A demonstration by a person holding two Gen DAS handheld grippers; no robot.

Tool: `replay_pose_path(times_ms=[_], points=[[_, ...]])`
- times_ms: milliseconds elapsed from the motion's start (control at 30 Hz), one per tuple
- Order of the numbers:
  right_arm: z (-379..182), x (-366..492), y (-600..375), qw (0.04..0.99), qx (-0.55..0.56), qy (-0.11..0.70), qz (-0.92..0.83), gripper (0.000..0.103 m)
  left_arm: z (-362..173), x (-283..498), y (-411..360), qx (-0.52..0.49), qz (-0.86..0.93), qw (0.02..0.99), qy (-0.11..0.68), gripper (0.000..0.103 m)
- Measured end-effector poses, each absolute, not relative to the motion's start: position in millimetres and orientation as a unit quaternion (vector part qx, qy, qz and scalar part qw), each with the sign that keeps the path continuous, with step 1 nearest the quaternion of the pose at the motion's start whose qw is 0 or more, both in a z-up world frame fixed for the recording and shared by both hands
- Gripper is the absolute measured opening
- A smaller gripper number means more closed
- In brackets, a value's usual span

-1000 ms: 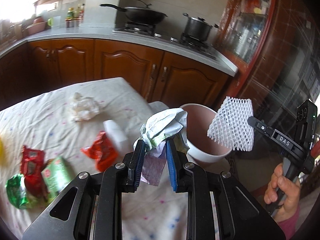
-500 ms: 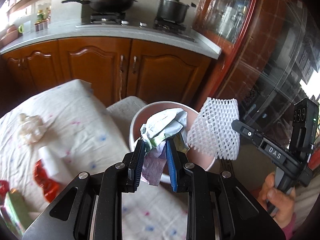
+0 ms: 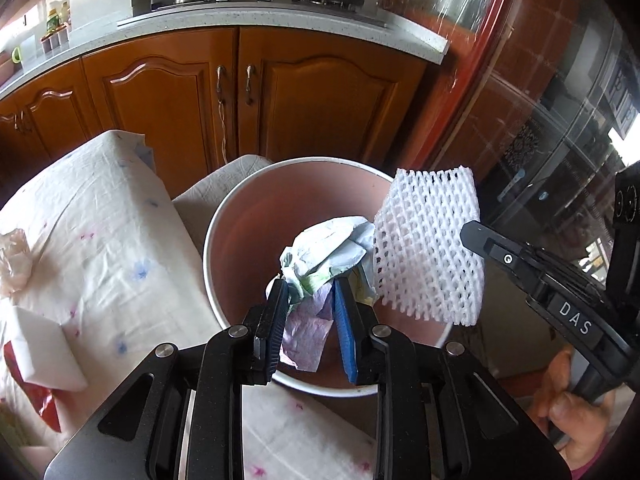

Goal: Collect trash
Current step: 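Open the left gripper over the bin while the right gripper releases the foam net, then move both open grippers back over the remaining trash on the table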

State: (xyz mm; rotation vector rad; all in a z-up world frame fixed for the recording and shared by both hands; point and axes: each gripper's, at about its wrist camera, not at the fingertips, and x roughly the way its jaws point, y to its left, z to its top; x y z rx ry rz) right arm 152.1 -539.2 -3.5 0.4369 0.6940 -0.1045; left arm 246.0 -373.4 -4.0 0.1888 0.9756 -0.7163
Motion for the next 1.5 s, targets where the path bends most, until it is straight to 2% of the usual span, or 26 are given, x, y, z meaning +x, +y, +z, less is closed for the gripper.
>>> replay_pose_path(times_ms=[67, 167, 233, 300, 333, 433, 500, 600, 767, 1167, 1500], points=[[-6, 154, -540, 0.915, 0.213, 0.34, -0.05, 0.011, -6, 248, -375, 0.09, -0.335, 0.817, 0.461, 0.026], [-9, 158, -541, 0.912, 0.215, 0.346, -0.045, 0.015, -7, 249, -372, 0.085, -0.331, 0.818, 0.463, 0.038], [-10, 158, -542, 0.91, 0.224, 0.347, -0.042, 0.026, -7, 250, -368, 0.077, -0.33, 0.819, 0.463, 0.044], [-11, 158, -542, 0.91, 0.225, 0.346, -0.044, 0.048, -6, 251, -364, 0.07, -0.33, 0.819, 0.463, 0.048], [-11, 156, -543, 0.91, 0.23, 0.343, -0.042, 0.052, -5, 251, -362, 0.067, -0.33, 0.82, 0.463, 0.048], [-10, 153, -544, 0.91, 0.239, 0.338, -0.038, 0.054, -3, 250, -354, 0.057, -0.329, 0.822, 0.461, 0.052], [-9, 150, -543, 0.91, 0.244, 0.332, -0.036, 0.067, 1, 248, -345, 0.047, -0.328, 0.826, 0.457, 0.061], [-5, 146, -541, 0.913, 0.249, 0.321, -0.034, 0.083, 7, 243, -330, 0.035, -0.32, 0.835, 0.447, 0.067], [2, 141, -529, 0.919, 0.244, 0.31, -0.027, 0.089, 14, 238, -302, 0.011, -0.307, 0.844, 0.441, 0.068], [22, 132, -488, 0.926, 0.238, 0.293, 0.0, 0.094, 32, 216, -232, -0.044, -0.291, 0.857, 0.424, 0.068], [37, 130, -445, 0.932, 0.222, 0.284, 0.032, 0.095, 47, 198, -169, -0.078, -0.261, 0.872, 0.406, 0.068]])
